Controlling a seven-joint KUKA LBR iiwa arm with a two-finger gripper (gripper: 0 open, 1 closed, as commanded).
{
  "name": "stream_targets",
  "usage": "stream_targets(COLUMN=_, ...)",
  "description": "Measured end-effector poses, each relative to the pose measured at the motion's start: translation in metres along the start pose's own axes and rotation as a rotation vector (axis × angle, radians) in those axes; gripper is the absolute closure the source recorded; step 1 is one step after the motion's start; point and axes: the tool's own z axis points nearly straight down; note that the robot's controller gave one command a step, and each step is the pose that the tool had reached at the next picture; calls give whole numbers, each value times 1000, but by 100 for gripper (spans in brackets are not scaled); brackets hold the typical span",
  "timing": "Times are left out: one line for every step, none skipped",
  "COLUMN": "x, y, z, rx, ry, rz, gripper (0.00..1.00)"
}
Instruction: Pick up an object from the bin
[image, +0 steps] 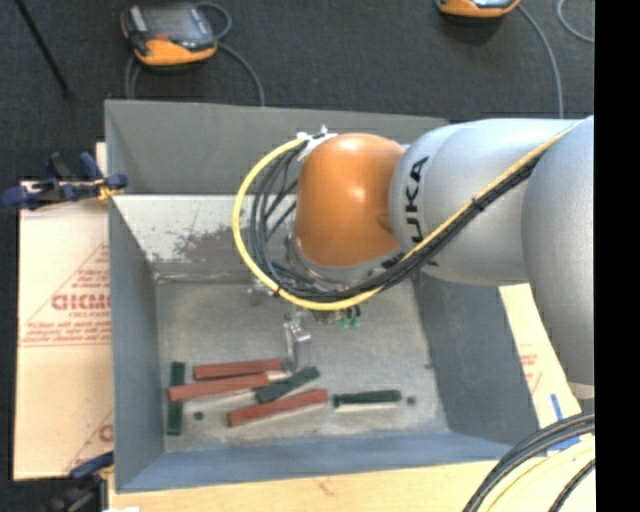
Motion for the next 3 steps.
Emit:
stream_targets(x=11, y=0, z=53, rx=-1, ry=3, rz=-48, gripper=0)
stream_targets(x=3, y=30, z=84, rx=0, ry=0, rz=-184, gripper=0)
stream_targets(x=-15, y=59, z=88, rx=2, ry=2, rz=-340, gripper=100)
